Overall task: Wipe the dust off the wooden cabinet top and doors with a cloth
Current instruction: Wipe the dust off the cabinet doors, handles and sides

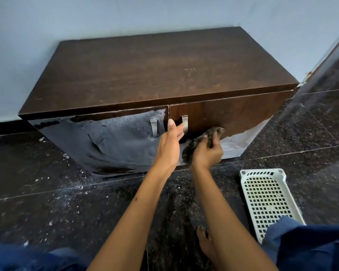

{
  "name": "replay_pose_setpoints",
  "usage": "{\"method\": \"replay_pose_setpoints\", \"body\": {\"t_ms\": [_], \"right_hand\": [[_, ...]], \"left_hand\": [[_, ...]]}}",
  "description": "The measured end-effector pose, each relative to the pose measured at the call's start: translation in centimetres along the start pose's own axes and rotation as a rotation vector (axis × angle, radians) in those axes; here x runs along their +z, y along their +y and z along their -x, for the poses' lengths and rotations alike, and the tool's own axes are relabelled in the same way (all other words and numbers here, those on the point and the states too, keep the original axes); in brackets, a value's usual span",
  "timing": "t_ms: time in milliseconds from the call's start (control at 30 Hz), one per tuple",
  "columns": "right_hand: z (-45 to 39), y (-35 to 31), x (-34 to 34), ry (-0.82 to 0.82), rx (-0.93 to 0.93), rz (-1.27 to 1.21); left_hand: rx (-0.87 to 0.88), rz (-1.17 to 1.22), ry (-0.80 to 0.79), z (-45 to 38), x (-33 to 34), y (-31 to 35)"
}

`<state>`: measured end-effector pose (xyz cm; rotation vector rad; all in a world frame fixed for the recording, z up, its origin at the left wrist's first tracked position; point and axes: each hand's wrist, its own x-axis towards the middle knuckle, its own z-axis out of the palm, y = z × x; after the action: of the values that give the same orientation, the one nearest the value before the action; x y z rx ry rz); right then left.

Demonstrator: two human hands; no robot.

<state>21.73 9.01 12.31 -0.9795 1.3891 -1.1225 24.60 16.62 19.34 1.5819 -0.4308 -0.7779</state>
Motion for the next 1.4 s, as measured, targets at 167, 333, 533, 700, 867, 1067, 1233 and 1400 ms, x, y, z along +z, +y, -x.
{"method": "replay_pose_setpoints", "body": {"t_ms": [167, 333, 533, 700, 867, 1067, 1233, 1400], "right_hand": [[1.2, 1.7, -0.1, -0.040, 0.149, 0.021], [0.4, 0.8, 0.8, -0.010, 0.146, 0.000], [2.7, 3.6, 0.8, -0.101, 0.227, 0.042], [0.8, 2.3, 1.7, 0.003, 0.180, -0.015], [3.9, 4.1, 1.6, -0.127, 0.196, 0.022], [2.9, 2.1, 2.2, -0.011, 0.254, -0.131], [5.6, 3.1, 2.3, -0.139, 0.166, -0.051], [4.7, 2.9, 2.2, -0.105, 0.308, -0.083]], "left_hand": [[-0.029, 0.017, -0.026, -0.4, -0.6, 0.3], [-0.033, -0.001, -0.056, -0.3, -0.6, 0.4], [-0.087, 0.015, -0.092, -0.1, -0.9, 0.9], [-0.081, 0.015, -0.110, -0.1, -1.0, 1.1], [-0.100, 0.030, -0.117, 0.0, -1.1, 1.4], [-0.090, 0.083, -0.106, 0.2, -1.2, 1.6], [-0.093, 0.164, -0.048, -0.2, -2.0, 2.3], [-0.093, 0.153, -0.002, 0.2, -4.8, 2.6]]}}
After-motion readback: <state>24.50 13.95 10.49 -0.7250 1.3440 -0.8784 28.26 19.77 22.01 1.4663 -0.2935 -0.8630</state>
